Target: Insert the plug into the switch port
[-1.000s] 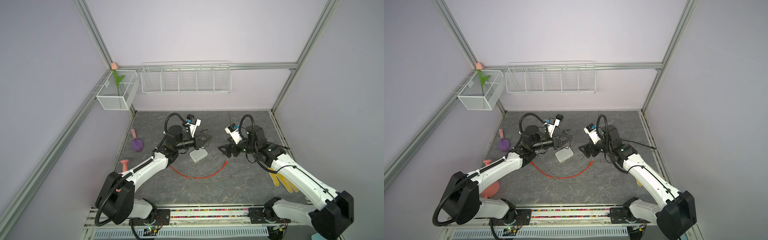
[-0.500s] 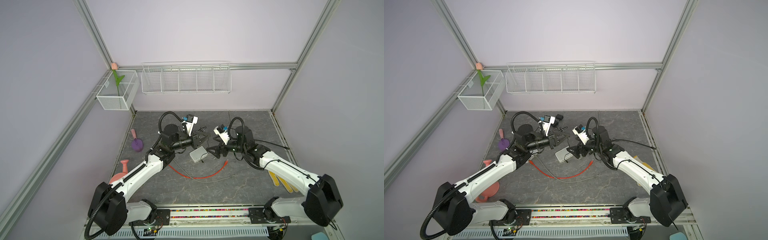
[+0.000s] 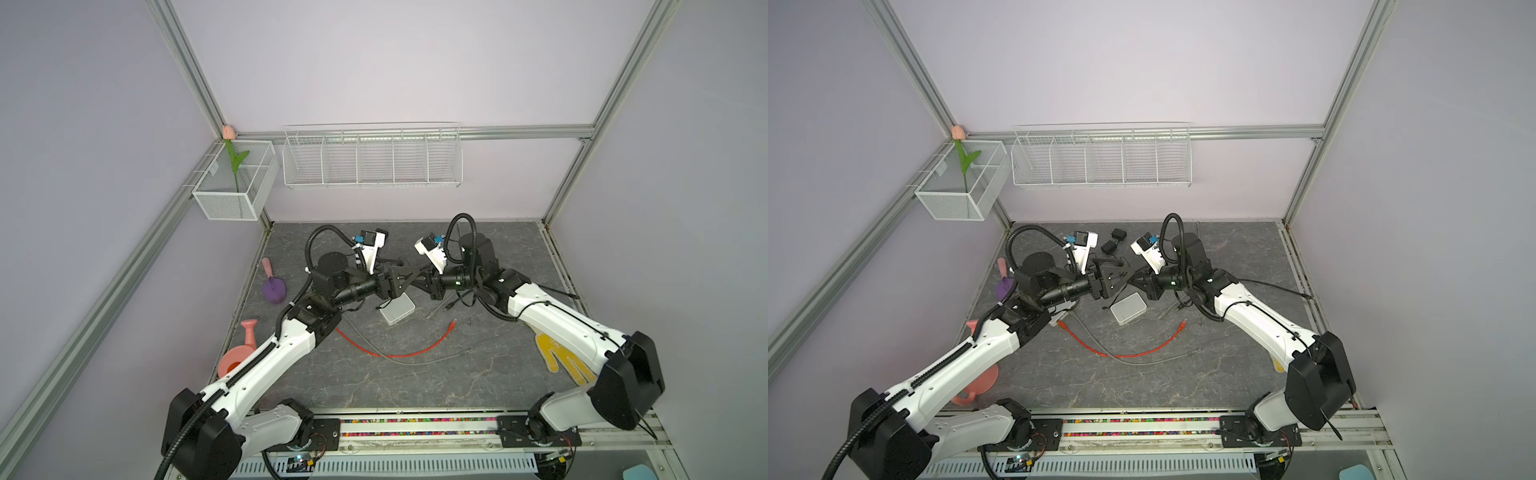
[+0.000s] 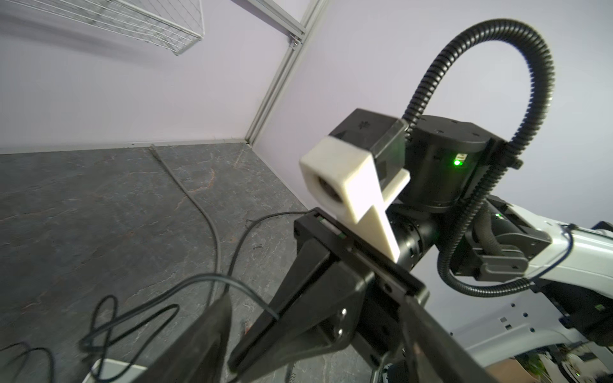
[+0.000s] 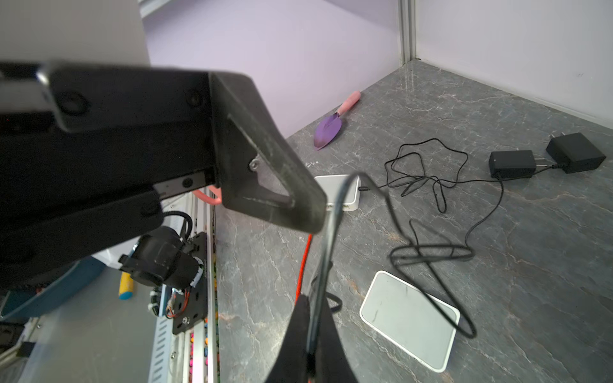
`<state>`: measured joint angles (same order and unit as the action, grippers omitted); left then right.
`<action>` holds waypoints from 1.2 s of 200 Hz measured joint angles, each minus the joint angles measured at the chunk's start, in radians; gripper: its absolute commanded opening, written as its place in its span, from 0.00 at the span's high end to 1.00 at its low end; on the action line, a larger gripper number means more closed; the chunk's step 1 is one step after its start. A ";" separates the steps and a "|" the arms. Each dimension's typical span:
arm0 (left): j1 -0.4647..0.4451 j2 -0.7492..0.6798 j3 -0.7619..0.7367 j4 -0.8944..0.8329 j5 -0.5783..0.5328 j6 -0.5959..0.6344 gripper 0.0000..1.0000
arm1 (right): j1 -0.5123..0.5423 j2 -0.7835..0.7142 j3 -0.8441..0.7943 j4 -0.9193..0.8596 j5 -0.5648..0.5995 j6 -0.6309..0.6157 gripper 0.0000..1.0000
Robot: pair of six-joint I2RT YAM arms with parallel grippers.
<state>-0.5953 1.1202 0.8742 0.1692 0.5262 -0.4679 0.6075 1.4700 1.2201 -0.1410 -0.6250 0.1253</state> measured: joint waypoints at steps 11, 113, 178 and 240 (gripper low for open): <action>0.002 -0.053 -0.048 0.003 -0.027 0.008 0.13 | -0.014 0.000 0.037 -0.029 0.003 0.042 0.93; 0.002 -0.134 -0.226 -0.007 -0.075 0.072 0.17 | -0.028 -0.013 0.147 -0.127 -0.039 0.193 0.93; 0.001 0.019 -0.134 -0.037 -0.042 0.125 0.81 | -0.011 -0.021 0.152 -0.167 -0.064 0.193 0.93; -0.018 0.066 -0.120 -0.010 0.094 0.085 1.00 | -0.012 -0.024 0.182 -0.238 -0.046 0.139 0.43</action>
<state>-0.6136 1.1858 0.7540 0.1589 0.6201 -0.3832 0.5953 1.4464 1.4025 -0.3786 -0.6712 0.2642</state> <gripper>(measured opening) 0.047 0.380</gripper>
